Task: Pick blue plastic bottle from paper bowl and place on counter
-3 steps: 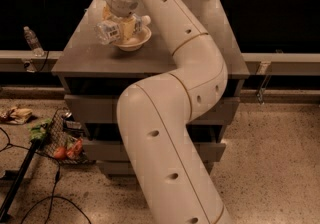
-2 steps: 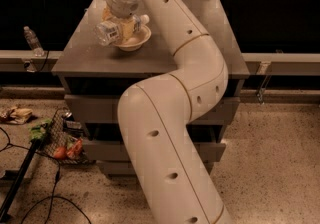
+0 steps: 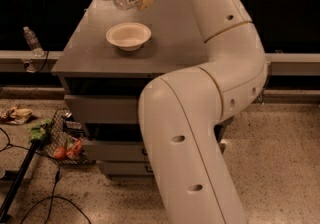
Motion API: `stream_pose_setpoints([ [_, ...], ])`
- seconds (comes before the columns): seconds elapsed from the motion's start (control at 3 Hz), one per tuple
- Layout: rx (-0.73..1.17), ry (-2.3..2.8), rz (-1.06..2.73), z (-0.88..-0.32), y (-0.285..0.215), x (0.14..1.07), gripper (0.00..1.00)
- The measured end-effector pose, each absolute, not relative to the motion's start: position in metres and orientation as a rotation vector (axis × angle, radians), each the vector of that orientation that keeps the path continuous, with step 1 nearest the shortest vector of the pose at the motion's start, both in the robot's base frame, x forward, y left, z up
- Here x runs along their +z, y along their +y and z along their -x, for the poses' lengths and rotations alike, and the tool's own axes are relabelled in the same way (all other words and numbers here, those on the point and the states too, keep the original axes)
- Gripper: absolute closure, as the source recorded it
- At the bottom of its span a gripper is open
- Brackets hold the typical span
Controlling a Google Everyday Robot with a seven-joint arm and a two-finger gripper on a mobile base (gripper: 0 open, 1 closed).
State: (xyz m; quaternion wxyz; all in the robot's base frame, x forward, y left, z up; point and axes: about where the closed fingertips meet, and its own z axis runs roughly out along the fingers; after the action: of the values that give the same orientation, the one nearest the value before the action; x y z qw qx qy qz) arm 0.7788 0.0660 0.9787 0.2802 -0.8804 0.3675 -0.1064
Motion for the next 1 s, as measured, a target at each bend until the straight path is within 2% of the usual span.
stream_pose_setpoints([
  [0.33, -0.316, 1.096, 2.314, -0.777, 0.025, 0.991, 1.0],
  [1.0, -0.168, 1.473, 2.288, -0.772, -0.078, 0.913, 0.99],
])
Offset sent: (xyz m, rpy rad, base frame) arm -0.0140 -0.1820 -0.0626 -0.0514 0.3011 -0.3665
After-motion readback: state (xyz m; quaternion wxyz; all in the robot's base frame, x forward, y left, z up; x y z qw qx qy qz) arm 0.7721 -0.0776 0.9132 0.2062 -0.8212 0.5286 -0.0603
